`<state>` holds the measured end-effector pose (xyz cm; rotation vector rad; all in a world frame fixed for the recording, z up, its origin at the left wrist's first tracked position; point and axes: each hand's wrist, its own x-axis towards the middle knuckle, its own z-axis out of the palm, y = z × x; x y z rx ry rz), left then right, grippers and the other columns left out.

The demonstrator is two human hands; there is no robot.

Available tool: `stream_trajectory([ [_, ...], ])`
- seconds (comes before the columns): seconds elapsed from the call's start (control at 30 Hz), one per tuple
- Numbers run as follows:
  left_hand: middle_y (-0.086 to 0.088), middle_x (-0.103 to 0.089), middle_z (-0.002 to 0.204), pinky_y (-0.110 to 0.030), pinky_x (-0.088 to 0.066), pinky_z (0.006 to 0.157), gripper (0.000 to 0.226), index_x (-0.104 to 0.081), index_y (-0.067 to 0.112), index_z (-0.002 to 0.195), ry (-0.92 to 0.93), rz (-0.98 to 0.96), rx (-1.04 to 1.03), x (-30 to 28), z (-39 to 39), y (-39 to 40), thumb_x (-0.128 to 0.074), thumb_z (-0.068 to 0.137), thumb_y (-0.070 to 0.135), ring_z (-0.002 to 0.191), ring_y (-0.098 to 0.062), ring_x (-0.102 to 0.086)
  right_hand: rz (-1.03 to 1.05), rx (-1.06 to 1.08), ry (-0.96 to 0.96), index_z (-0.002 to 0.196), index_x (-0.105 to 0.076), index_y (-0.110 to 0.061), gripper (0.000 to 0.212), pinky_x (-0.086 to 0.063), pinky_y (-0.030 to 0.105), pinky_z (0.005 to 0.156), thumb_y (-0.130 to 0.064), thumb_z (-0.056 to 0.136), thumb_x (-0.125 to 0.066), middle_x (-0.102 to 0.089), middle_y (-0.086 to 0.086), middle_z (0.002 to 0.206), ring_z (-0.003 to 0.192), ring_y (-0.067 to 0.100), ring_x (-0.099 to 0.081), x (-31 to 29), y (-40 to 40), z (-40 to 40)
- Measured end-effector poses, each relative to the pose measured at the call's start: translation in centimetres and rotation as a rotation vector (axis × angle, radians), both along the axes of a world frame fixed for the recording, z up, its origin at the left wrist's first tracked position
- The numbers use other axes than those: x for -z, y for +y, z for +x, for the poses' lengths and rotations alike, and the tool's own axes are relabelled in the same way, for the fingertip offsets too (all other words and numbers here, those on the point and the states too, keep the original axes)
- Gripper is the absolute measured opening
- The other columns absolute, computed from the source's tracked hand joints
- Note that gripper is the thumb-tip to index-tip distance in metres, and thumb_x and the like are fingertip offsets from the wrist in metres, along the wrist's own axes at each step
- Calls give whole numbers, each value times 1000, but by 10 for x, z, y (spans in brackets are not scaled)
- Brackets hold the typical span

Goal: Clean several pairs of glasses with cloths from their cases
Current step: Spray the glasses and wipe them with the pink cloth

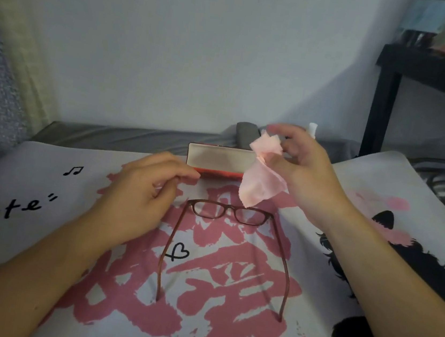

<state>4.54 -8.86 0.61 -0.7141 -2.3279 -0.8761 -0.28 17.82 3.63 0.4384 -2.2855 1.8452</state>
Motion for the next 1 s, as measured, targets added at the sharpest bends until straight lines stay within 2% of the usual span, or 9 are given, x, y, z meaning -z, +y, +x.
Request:
stream_trajectory([
  [0.17,16,-63,110,-35,-54,90,33,-71,26,119,-98,129,-51,-3,0,15,-64,95,4,100,-9,-63,95,-62,38,114,-67,-21,25,-53,20,74,-4,96,-63,-77,-7,105,92,7,-72,-6,-10,13],
  [0.3,13,-59,126,-34,-55,89,65,-55,48,133,-341,420,103,-42,-6,28,-77,87,8,103,-10,-64,183,-174,79,114,-69,-23,36,-56,24,76,0,103,-44,-76,-5,100,89,8,-71,-35,-17,14],
  [0.37,0,-61,126,-35,-54,90,66,-58,43,131,-382,476,195,-73,-16,30,-76,85,0,98,-12,-64,278,-190,144,113,-68,-19,32,-52,16,71,1,103,-45,-76,-7,91,81,6,-71,-61,-21,8],
  [0.43,-9,-70,113,-32,-55,87,41,-71,29,115,-397,444,213,-103,-27,31,-72,88,-1,89,-11,-64,321,-167,227,105,-70,-14,25,-55,19,73,4,99,-54,-78,-2,87,81,9,-73,-86,-25,-2],
  [0.53,-1,-75,83,-23,-51,75,14,-77,18,87,-415,426,137,-131,-42,27,-71,91,7,75,-6,-63,342,-97,336,91,-75,-14,20,-58,33,76,4,91,-65,-76,4,83,78,20,-72,-117,-32,-17],
  [0.63,0,-76,87,-26,-49,81,9,-78,17,88,-404,454,65,-139,-48,21,-71,93,17,78,-5,-65,487,-14,394,83,-72,-25,13,-54,30,81,-14,88,-75,-69,-5,95,87,13,-66,-128,-30,-26],
  [0.77,-6,-76,94,-43,-45,108,14,-77,17,86,-461,461,71,-136,-50,7,-73,92,30,100,-23,-69,461,-84,201,86,-71,-20,7,-51,15,80,-17,88,-76,-72,-12,111,93,3,-69,-122,-23,-30],
  [0.87,-18,-74,99,-53,-39,114,22,-75,13,85,-515,490,129,-136,-48,4,-74,88,34,111,-40,-63,433,-175,142,88,-71,-11,6,-50,26,74,-14,89,-76,-77,9,92,80,16,-69,-119,-18,-30],
  [1.0,-11,-75,91,-52,-44,111,12,-76,14,84,-528,485,95,-136,-48,5,-71,92,22,97,-29,-69,306,-254,72,91,-78,-9,5,-57,39,87,-8,89,-73,-78,13,90,82,20,-71,-119,-10,-28],
])
